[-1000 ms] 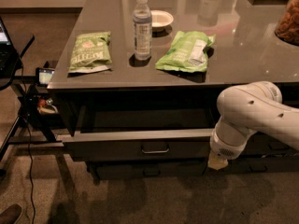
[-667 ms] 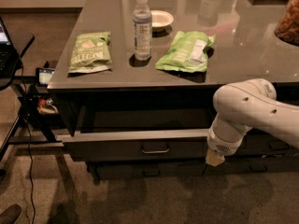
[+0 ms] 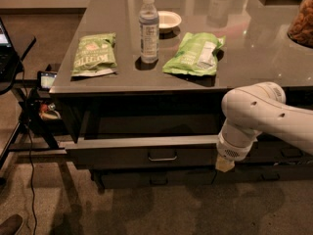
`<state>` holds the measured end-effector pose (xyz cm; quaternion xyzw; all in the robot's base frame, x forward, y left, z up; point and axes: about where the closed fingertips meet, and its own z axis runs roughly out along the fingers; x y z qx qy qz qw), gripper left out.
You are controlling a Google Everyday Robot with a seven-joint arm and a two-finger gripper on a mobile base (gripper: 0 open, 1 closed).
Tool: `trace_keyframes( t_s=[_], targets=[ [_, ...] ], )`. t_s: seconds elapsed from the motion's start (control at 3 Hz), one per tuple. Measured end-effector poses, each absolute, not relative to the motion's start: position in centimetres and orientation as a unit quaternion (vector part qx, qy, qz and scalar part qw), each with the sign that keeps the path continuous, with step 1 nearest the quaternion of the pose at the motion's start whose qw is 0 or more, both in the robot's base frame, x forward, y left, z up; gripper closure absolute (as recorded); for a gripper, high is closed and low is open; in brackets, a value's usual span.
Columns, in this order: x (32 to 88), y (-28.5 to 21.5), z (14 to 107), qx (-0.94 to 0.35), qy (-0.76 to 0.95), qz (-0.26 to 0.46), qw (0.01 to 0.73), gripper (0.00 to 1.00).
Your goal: Close top drawer
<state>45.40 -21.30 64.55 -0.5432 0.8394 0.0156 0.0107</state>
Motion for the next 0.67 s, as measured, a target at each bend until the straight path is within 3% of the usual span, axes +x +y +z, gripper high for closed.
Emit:
trace_keyframes(
  t_s=[0.67],
  targets=[
    [46.69,-22.55,63.4,-0.539,0.842,0.0,0.014,1.0]
  ],
)
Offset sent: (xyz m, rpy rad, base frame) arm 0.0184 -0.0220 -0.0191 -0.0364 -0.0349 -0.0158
